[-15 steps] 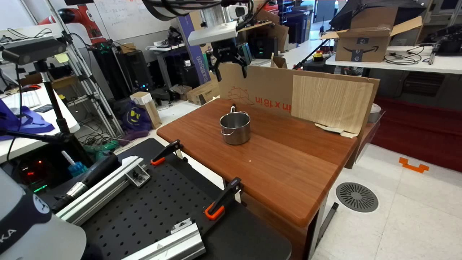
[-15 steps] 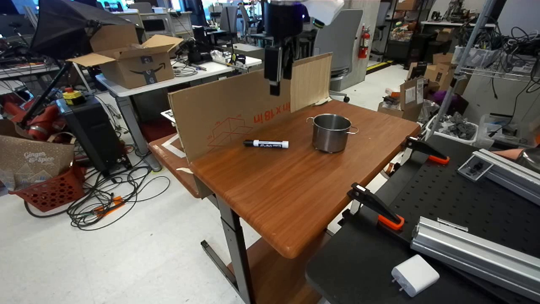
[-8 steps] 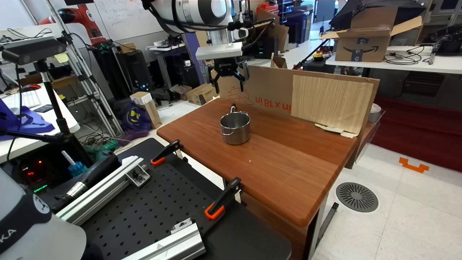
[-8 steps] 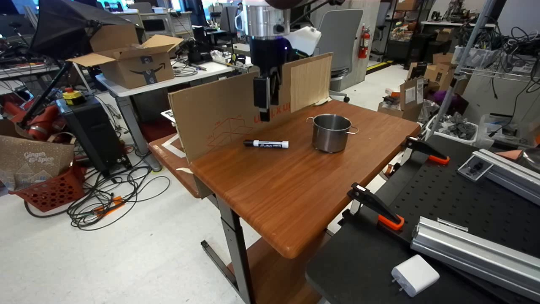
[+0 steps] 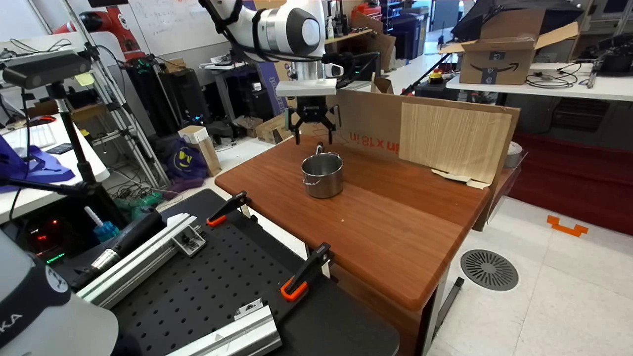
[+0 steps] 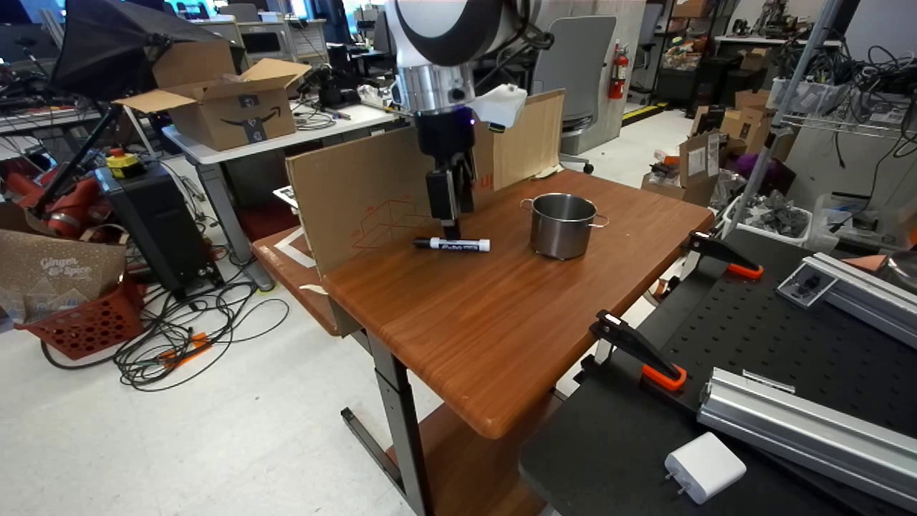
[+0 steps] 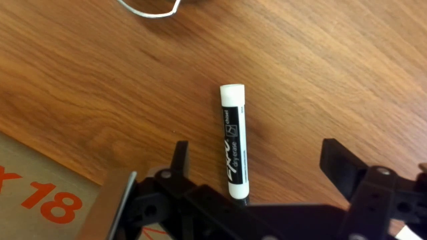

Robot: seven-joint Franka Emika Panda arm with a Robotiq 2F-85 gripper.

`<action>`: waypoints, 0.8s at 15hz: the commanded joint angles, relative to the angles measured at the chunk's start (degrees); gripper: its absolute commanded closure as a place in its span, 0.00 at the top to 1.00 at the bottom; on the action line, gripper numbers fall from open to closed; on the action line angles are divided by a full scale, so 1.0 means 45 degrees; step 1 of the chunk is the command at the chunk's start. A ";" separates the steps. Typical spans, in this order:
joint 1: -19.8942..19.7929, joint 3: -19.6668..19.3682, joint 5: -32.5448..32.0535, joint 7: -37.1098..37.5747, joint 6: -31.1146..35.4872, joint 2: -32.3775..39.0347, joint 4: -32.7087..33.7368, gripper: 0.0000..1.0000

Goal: Put the marker inside the pot

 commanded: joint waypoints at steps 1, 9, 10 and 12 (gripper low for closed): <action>0.0510 -0.0349 -0.0377 0.0273 -0.0834 0.0728 0.1098 1.00; 0.1348 -0.0837 -0.1121 0.1186 -0.1124 0.1928 0.2524 1.00; 0.1419 -0.0879 -0.1169 0.1216 -0.1263 0.2075 0.2670 1.00; 0.1504 -0.0941 -0.1266 0.1277 -0.1503 0.2343 0.2900 1.00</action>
